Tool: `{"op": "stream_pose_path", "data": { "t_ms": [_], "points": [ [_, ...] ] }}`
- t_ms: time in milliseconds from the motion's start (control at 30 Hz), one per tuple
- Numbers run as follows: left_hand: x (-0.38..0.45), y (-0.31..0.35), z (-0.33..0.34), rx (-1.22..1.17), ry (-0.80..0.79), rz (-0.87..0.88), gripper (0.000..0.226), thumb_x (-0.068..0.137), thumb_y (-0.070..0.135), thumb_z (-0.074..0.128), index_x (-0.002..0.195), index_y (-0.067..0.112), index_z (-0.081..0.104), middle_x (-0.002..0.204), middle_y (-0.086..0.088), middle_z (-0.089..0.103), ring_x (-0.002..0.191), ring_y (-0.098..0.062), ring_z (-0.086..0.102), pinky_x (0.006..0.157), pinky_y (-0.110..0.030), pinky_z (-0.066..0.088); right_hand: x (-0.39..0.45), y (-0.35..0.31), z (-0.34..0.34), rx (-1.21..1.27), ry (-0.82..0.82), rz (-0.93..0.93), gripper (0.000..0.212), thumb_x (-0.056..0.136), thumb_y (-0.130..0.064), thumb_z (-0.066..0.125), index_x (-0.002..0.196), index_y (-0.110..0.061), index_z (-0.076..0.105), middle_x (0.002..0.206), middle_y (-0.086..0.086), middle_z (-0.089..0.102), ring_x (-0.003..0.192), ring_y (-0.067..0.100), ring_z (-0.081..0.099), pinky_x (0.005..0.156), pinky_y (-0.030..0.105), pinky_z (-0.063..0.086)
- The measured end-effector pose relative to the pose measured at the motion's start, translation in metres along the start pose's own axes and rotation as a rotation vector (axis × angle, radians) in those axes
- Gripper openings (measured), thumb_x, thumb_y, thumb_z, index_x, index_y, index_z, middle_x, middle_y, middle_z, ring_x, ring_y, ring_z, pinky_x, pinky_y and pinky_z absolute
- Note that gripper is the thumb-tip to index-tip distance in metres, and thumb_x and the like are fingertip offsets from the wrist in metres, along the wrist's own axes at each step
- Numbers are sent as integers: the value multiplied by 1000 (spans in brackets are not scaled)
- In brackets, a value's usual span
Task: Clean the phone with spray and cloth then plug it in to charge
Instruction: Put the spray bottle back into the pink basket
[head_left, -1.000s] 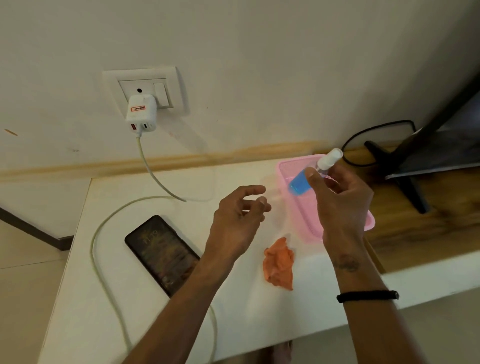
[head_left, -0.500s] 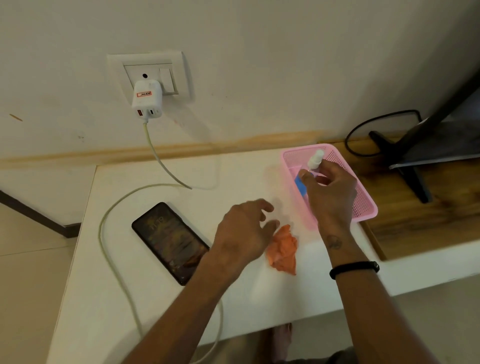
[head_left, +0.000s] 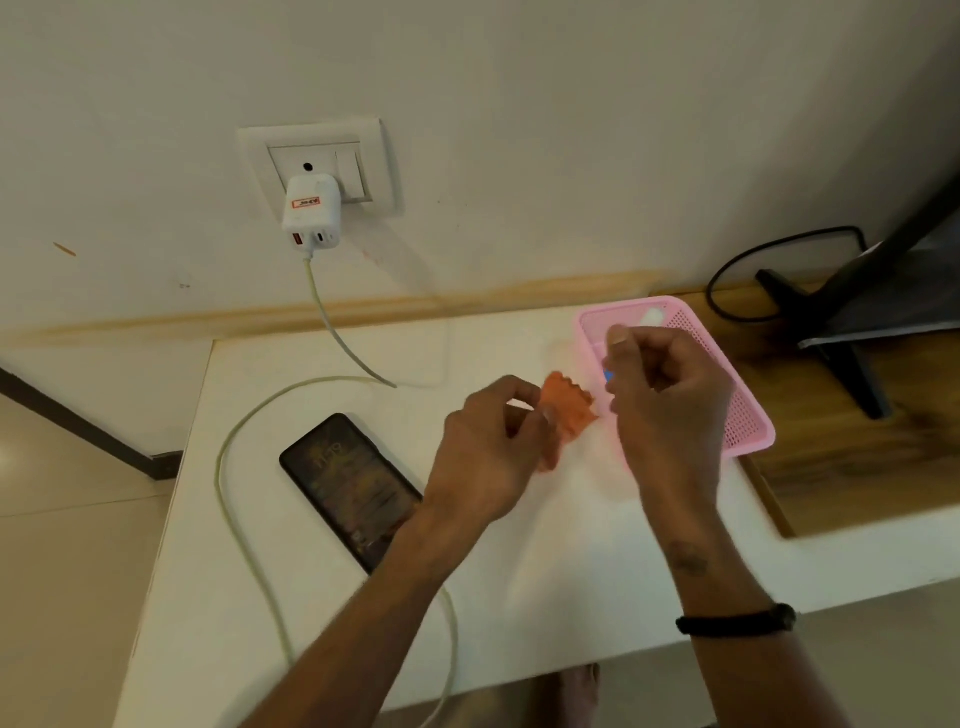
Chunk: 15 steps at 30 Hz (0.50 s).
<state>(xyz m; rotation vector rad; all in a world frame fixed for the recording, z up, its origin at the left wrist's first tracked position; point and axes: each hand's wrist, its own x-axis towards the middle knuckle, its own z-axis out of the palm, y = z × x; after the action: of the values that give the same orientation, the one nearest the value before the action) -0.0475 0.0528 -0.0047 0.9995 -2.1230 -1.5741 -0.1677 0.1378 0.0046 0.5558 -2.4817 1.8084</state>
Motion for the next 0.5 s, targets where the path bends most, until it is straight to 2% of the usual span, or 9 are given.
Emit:
{"op": "stream_pose_path", "data": {
  "t_ms": [67,133,200,300,367,433,500],
  "points": [
    [0,3,-12,-201,-5,-71,14,105,25,57,109,20,69,89,-2,82,85,-17,78,86,-33,62,-8,1,12,22,-159,42,21,96,-56,58,88,-40,69,84,-23,74,81,-1,72,71,17,57],
    [1,4,-23,-398,1,-152,19,107,24,55,118,16,68,99,-9,82,94,-24,79,98,-44,59,-16,0,24,54,-286,101,32,97,-62,51,91,-37,71,84,-24,74,83,-8,70,67,10,53],
    [3,6,-33,-542,17,-223,22,108,23,54,123,15,68,103,-9,81,97,-25,78,100,-46,59,-21,-2,36,144,-371,215,38,99,-64,44,85,-40,70,79,-26,74,81,-9,70,66,10,51],
    [4,5,-47,-759,29,-298,25,109,20,48,123,13,69,107,-10,80,94,-23,78,94,-44,61,-24,-16,49,327,-507,508,54,101,-65,35,86,-32,75,92,-5,80,87,14,76,82,36,61],
    [5,3,-57,-894,52,-349,28,108,22,49,117,10,72,106,-12,79,90,-25,75,91,-45,61,-28,-23,54,414,-578,543,54,98,-65,44,86,-29,82,89,1,81,86,20,79,77,39,64],
    [7,0,-66,-1004,49,-392,35,103,36,56,115,9,74,106,-15,77,92,-28,74,91,-47,59,-32,-23,55,415,-624,480,44,88,-64,64,99,-25,81,92,2,81,86,18,79,70,34,65],
    [9,-2,-72,-1048,55,-419,48,95,54,64,114,11,75,106,-15,78,92,-29,76,87,-46,62,-32,-17,51,387,-599,391,47,72,-55,82,107,-24,76,95,-1,81,88,16,78,66,27,63]
  ]
}}
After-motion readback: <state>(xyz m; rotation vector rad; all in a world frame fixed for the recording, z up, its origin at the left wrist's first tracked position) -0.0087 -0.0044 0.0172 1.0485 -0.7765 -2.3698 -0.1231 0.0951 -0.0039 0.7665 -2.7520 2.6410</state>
